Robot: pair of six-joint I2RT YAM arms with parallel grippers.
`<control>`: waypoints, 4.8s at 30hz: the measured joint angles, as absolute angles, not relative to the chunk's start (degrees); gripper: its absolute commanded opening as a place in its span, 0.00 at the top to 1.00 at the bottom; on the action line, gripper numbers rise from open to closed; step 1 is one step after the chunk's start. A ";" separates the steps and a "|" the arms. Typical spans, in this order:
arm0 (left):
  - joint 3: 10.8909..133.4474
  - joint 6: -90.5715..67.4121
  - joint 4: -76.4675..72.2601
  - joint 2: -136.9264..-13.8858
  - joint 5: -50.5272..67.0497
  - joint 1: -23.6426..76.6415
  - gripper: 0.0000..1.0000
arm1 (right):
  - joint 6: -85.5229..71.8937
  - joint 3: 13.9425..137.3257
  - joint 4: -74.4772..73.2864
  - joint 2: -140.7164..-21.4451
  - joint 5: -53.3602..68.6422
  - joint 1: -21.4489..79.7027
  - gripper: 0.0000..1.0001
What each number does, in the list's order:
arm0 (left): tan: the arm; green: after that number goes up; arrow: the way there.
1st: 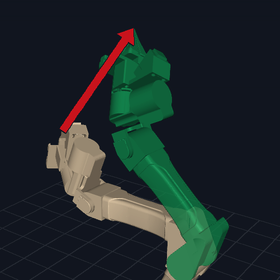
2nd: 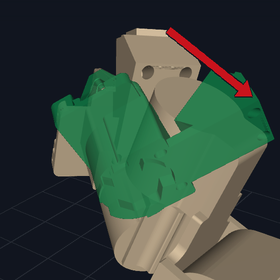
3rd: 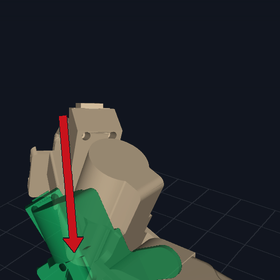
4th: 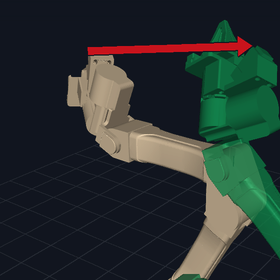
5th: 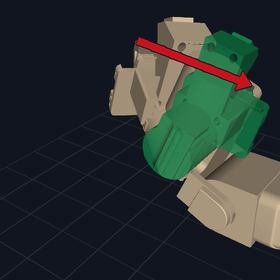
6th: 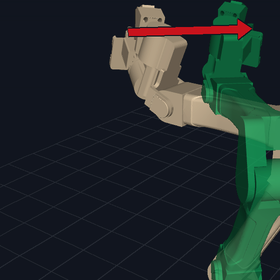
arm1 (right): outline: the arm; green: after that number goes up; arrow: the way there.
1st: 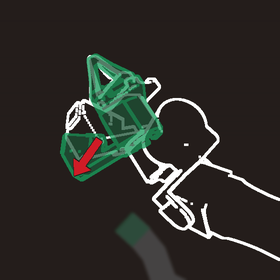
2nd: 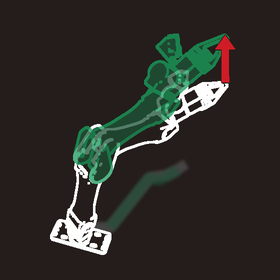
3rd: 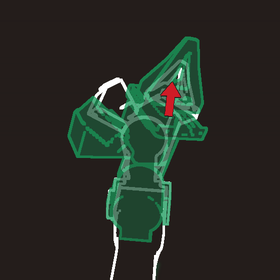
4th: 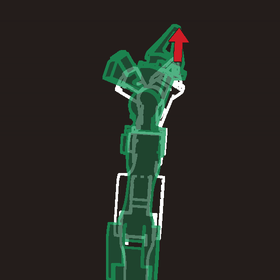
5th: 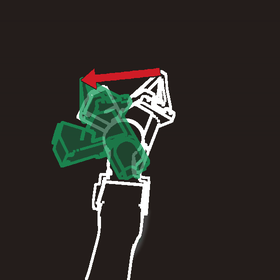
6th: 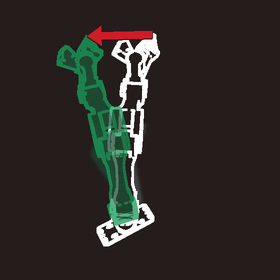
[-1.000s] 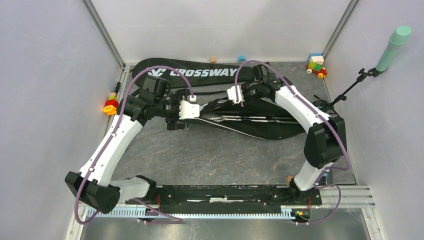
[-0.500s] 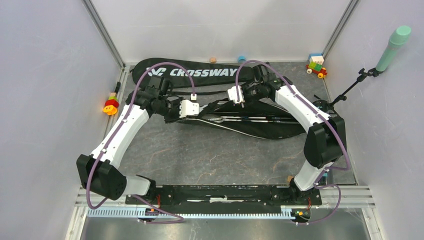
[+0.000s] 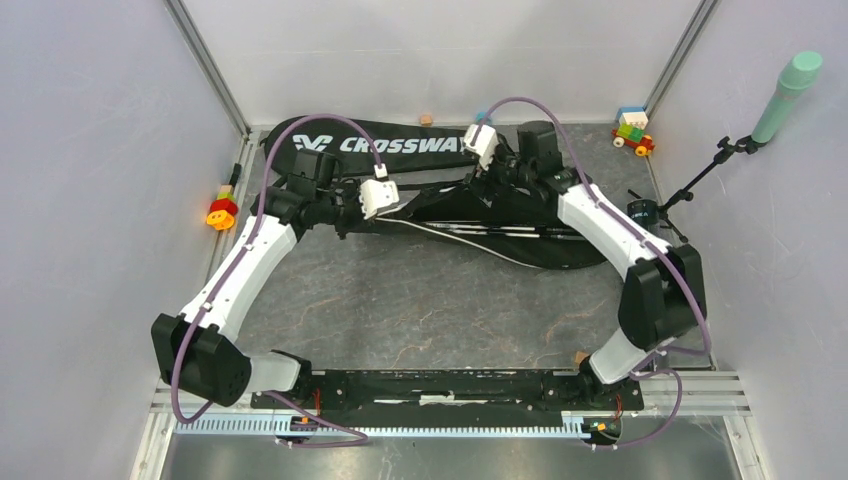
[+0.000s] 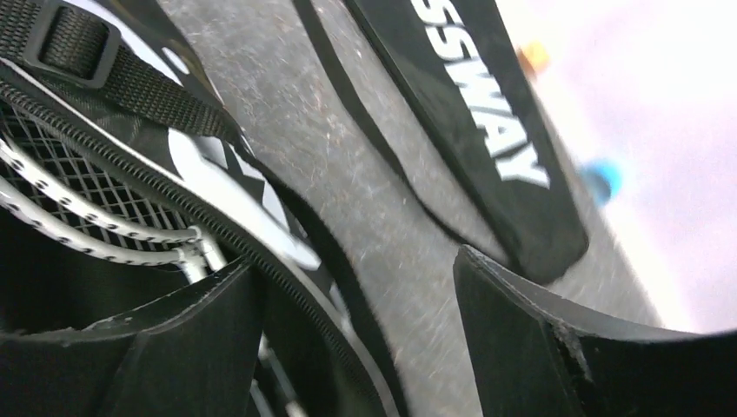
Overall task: Pack up the badminton gear
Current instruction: Zip the racket bag at the center of the board.
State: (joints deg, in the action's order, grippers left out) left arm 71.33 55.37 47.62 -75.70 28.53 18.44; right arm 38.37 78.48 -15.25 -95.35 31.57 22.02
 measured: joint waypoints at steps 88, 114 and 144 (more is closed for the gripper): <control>66.19 38.76 42.65 -71.92 30.26 20.75 0.98 | -29.17 50.96 25.28 -85.71 18.61 42.78 0.55; 65.52 40.27 38.35 -73.06 25.04 22.33 0.98 | -12.12 64.42 1.61 -87.77 6.17 47.35 1.00; 64.29 46.98 39.33 -67.02 15.62 19.22 0.98 | 4.84 57.95 -24.29 -85.34 -22.65 24.16 1.00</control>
